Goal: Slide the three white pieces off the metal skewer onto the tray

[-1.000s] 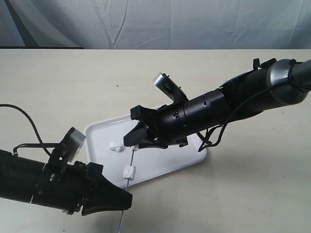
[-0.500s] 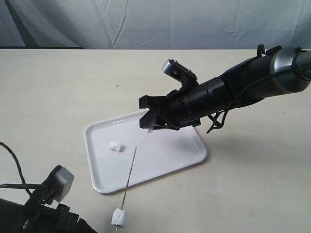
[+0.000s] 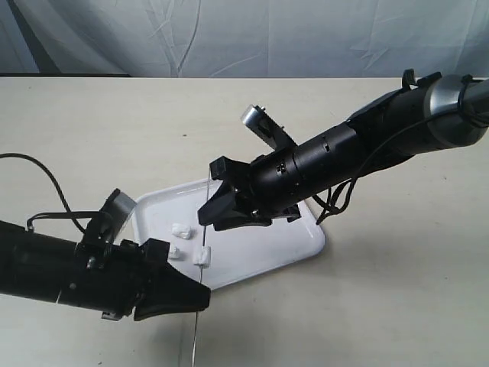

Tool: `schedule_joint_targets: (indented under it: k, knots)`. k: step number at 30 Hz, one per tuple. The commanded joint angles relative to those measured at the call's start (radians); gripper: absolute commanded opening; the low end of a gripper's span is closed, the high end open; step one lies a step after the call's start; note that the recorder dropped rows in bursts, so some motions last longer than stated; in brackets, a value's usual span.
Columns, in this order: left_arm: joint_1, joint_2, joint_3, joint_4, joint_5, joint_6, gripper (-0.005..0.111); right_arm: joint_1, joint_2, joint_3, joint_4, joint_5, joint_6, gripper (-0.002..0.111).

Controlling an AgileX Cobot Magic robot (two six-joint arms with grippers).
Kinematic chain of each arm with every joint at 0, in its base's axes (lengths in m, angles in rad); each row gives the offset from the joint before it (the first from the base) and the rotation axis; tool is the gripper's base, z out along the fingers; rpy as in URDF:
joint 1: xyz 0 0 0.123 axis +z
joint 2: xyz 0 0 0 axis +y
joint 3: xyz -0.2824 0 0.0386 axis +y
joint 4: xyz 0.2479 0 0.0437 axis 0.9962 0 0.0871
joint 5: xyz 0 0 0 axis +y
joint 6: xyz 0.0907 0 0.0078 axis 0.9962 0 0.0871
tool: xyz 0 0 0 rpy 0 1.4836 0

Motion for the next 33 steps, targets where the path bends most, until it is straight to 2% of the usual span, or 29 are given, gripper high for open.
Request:
schedule_joint_targets:
  k: [1,2,4,5,6,10,17,33]
  knots:
    - [0.001,-0.005,-0.037,-0.007,-0.038,-0.03,0.0,-0.005,-0.01,-0.006,-0.006,0.117,-0.001,0.029]
    - [0.001,-0.005,-0.037,-0.007,-0.038,-0.032,0.0,-0.005,-0.01,-0.006,-0.008,0.129,0.001,0.029]
    - [0.001,-0.005,-0.037,-0.007,-0.037,-0.034,0.0,-0.005,-0.01,-0.006,-0.007,0.139,0.001,0.036]
    - [0.001,-0.005,-0.037,-0.007,-0.037,-0.034,0.0,-0.005,-0.01,-0.006,-0.013,0.143,0.001,0.048]
    - [0.001,-0.005,-0.037,-0.007,-0.04,-0.034,0.0,-0.005,-0.01,-0.006,-0.028,0.147,0.015,0.053]
    - [0.001,-0.005,-0.041,-0.007,-0.068,-0.034,0.0,-0.005,-0.01,-0.006,-0.105,0.145,0.063,0.048]
    - [0.001,-0.005,-0.05,-0.007,-0.038,-0.032,0.0,0.029,-0.01,-0.006,-0.107,0.141,0.072,0.049]
    - [0.001,-0.005,-0.05,-0.007,-0.031,-0.03,0.0,0.029,-0.01,-0.006,-0.105,0.09,0.072,0.047]
